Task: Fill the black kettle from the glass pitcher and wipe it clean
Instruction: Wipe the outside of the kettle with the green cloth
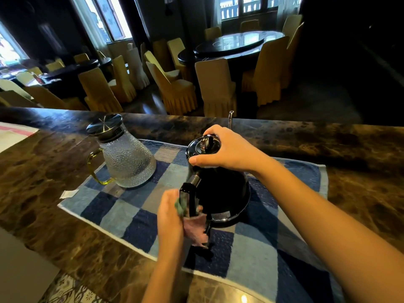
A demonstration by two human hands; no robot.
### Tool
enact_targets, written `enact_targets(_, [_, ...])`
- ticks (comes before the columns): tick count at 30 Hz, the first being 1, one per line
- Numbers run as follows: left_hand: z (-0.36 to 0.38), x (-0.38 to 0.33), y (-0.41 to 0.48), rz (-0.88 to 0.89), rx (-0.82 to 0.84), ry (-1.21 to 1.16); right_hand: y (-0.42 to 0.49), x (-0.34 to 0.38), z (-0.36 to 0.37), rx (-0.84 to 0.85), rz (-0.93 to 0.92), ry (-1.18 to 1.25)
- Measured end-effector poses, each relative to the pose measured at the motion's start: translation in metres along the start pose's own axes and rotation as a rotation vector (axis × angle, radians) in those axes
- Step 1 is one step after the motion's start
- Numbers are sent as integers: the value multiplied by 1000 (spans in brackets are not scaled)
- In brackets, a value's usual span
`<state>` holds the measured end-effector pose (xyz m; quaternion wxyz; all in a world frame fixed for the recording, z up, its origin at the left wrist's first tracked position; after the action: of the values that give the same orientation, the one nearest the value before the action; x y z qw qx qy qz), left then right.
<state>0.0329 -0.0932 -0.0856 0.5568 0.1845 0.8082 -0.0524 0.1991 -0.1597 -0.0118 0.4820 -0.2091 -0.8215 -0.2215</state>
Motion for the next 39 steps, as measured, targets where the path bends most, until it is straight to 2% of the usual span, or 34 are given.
enact_targets(2, [-4,26,-29,-129,195,-150,0,1,0,4,-8,6])
enact_targets(4, [-4,39,-48,-228,304,-286,-1,1,0,5,-15,11])
enact_targets(6, [3,36,-58,-307,330,-408,0,1,0,-1,-19,15])
enact_targets(7, [4,30,-58,-309,305,-392,0,0,0,-3,-21,14])
enact_targets(9, [1,18,-54,-237,223,-308,1,0,1,-4,-22,8])
enact_targets(11, [-8,10,-48,16,176,-172,1,-1,1,-6,-24,0])
enact_targets(13, [-12,13,-44,172,187,-74,1,0,2,-3,-24,1])
enact_targets(15, [-10,24,-43,205,195,-6,1,0,2,-5,-25,9])
enact_targets(20, [-4,63,-44,266,191,375,-1,-1,1,-17,-20,20])
enact_targets(23, [-5,58,-42,353,133,628,0,-1,1,-14,-17,20])
enact_targets(26, [-7,53,-43,341,302,788,-1,-1,0,-15,-19,20])
enact_targets(28, [-13,54,-41,308,348,711,-1,-2,0,-15,-25,24])
enact_targets(32, [-26,51,-33,134,319,486,-1,-1,0,-13,-26,25])
enact_targets(39, [-19,34,-35,-305,660,-78,0,-3,1,-15,-14,28])
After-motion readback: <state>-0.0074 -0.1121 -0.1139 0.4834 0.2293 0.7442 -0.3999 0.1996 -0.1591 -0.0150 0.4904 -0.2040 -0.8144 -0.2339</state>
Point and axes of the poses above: each hand's wrist, its own y-axis towards the middle knuckle, its own z-axis out of the palm, x = y × z, the point moved 1 cm from there along y, towards the middle knuckle, and after that the axes turned 13 degrees about y, right-handed, at the moved point
